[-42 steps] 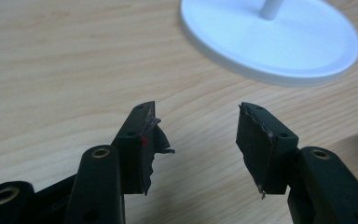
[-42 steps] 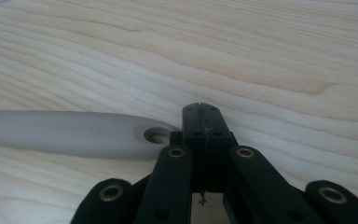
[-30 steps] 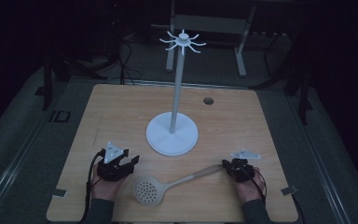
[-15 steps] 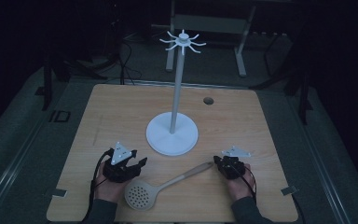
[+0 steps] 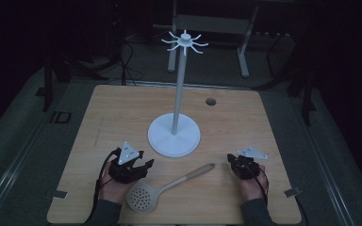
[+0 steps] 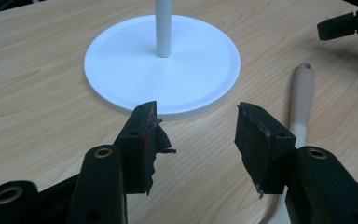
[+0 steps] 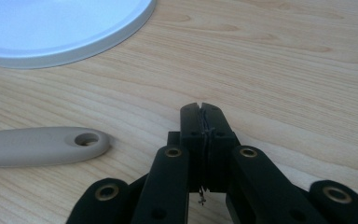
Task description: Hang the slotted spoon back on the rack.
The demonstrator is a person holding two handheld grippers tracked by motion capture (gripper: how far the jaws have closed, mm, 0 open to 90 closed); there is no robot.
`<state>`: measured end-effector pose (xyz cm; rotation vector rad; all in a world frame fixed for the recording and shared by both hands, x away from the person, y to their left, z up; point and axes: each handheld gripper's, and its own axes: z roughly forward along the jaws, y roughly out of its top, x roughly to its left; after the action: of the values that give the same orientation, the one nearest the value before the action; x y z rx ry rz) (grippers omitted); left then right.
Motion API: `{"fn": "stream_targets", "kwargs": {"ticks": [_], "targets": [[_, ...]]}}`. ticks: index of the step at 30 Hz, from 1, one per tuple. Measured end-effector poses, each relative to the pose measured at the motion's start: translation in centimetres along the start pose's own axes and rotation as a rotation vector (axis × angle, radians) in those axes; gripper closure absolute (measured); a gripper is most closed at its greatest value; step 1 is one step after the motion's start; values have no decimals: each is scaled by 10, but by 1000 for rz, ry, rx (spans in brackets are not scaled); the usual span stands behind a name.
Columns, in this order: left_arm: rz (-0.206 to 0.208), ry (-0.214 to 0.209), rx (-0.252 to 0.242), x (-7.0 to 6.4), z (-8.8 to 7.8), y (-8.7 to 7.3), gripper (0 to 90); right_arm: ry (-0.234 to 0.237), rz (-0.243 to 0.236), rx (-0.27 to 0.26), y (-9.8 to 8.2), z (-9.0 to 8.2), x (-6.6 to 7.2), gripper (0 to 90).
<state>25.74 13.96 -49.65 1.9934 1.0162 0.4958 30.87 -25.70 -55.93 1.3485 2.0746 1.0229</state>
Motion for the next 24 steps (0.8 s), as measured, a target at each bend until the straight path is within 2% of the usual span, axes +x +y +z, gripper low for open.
{"fn": "stream_targets", "kwargs": {"ticks": [6,9,11,23,24], "targets": [[32,-15,18,-6,5,8,493,-5,12,-17,0,-3,-5,859],[31,-28,28,-6,7,12,493,-11,21,-20,0,-5,-7,853],[27,-34,43,-6,9,16,494,-16,23,-25,0,-6,-9,838],[86,-83,125,-20,22,36,521,-28,34,-33,0,-10,-15,795],[100,-103,153,-23,26,40,522,-29,38,-33,-1,-11,-16,789]]}}
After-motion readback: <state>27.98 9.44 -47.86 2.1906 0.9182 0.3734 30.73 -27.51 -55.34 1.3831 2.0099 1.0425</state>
